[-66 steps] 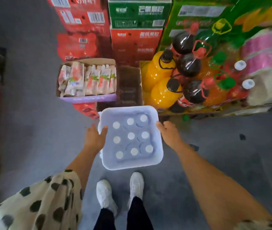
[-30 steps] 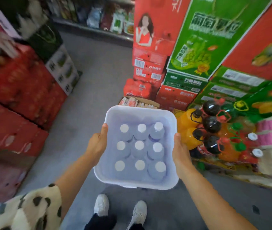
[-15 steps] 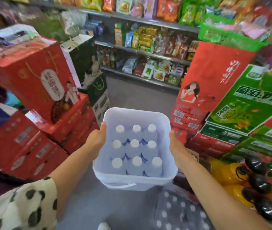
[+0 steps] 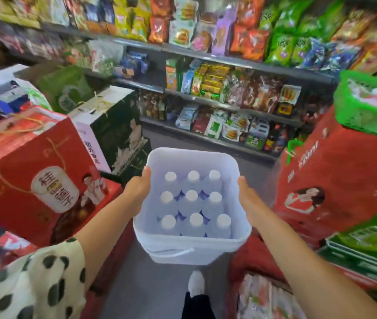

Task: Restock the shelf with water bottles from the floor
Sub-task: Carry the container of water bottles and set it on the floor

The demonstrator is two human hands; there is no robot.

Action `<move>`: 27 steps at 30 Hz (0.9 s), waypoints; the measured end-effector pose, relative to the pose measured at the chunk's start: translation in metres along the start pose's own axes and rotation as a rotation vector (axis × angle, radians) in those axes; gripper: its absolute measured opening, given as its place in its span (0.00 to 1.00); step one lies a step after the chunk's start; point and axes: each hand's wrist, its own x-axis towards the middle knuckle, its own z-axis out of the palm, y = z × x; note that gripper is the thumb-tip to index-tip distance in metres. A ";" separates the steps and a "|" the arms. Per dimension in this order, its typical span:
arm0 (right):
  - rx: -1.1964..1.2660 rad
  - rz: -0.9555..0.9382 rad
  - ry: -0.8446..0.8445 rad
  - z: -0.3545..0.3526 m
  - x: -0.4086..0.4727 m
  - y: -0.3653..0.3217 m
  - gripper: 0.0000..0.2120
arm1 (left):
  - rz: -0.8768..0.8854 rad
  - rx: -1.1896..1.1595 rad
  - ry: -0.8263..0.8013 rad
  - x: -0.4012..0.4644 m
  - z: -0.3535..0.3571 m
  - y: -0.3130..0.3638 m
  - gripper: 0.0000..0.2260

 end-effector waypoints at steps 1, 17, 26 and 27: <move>-0.016 0.008 -0.024 0.000 0.026 -0.017 0.33 | -0.007 0.006 -0.013 0.018 0.006 0.019 0.31; -0.078 -0.057 -0.139 0.038 0.349 -0.346 0.35 | -0.007 -0.099 0.041 0.348 0.023 0.311 0.30; -0.173 -0.195 -0.188 0.147 0.515 -0.552 0.32 | -0.054 -0.234 0.188 0.541 -0.039 0.432 0.32; -0.204 -0.239 -0.198 0.162 0.533 -0.573 0.32 | -0.072 -0.262 0.211 0.562 -0.047 0.442 0.32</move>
